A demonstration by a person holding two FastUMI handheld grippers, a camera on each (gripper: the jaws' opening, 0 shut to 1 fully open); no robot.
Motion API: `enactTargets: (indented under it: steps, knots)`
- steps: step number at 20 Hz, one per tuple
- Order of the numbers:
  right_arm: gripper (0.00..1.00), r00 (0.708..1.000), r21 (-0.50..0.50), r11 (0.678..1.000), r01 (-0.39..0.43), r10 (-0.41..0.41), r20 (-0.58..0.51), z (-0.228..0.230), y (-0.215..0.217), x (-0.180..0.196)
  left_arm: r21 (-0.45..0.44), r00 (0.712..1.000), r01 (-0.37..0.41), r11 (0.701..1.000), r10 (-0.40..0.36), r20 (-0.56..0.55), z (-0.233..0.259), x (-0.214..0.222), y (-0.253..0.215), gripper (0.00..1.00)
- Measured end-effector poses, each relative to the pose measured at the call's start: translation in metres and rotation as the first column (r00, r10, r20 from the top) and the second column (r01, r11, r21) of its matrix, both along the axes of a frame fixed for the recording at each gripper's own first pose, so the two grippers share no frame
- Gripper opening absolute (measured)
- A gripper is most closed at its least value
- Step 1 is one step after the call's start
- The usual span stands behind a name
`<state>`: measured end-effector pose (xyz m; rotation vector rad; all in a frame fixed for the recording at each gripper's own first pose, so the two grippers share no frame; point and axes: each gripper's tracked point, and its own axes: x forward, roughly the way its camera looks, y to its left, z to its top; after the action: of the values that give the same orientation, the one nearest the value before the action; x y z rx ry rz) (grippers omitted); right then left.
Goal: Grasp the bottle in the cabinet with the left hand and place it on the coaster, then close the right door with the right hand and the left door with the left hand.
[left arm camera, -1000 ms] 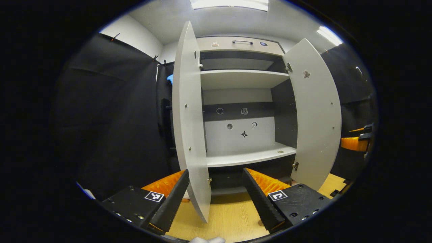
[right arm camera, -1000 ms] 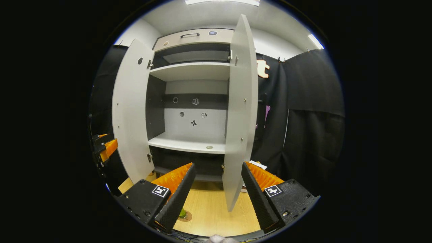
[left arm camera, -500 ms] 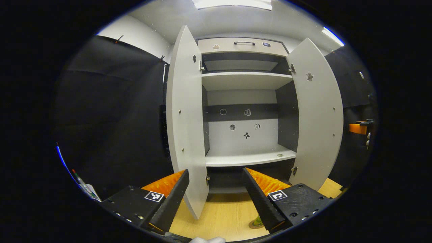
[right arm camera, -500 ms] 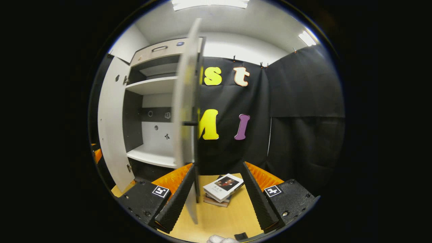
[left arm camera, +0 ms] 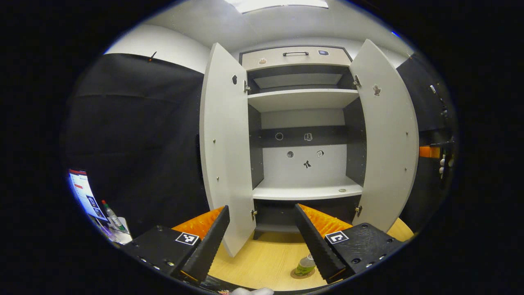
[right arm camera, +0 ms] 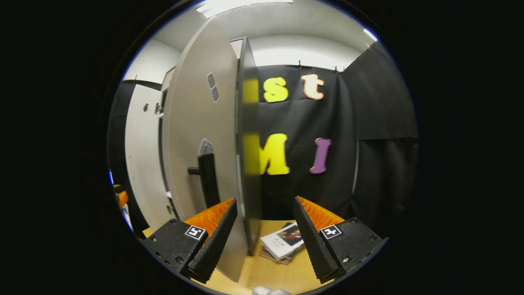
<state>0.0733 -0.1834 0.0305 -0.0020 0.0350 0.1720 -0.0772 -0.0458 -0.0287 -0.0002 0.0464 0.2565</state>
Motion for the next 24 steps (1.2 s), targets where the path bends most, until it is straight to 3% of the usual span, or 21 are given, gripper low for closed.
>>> enactTargets:
  steps: [3,17,20,24]
  knots:
    - [0.79,0.999,0.004,1.0,-0.021,0.021,-0.026,0.0,0.011,0.001,0.009,1.0,-0.01,1.0,0.01,0.0,0.0,-0.003,0.003,0.96]
    - [0.8,0.998,-0.054,0.996,-0.067,0.066,-0.02,-0.008,0.138,0.009,0.003,0.999,0.052,0.999,-0.051,-0.018,-0.011,0.008,0.055,0.96]
    - [0.8,0.988,-0.071,0.988,-0.14,0.136,-0.067,-0.024,0.174,0.006,-0.011,0.998,0.064,0.998,-0.065,-0.009,-0.012,0.006,0.063,0.96]
    - [0.81,0.987,-0.108,0.982,-0.155,0.148,-0.067,-0.035,0.197,-0.009,-0.008,0.997,0.073,0.997,-0.073,-0.006,-0.013,0.002,0.078,0.96]
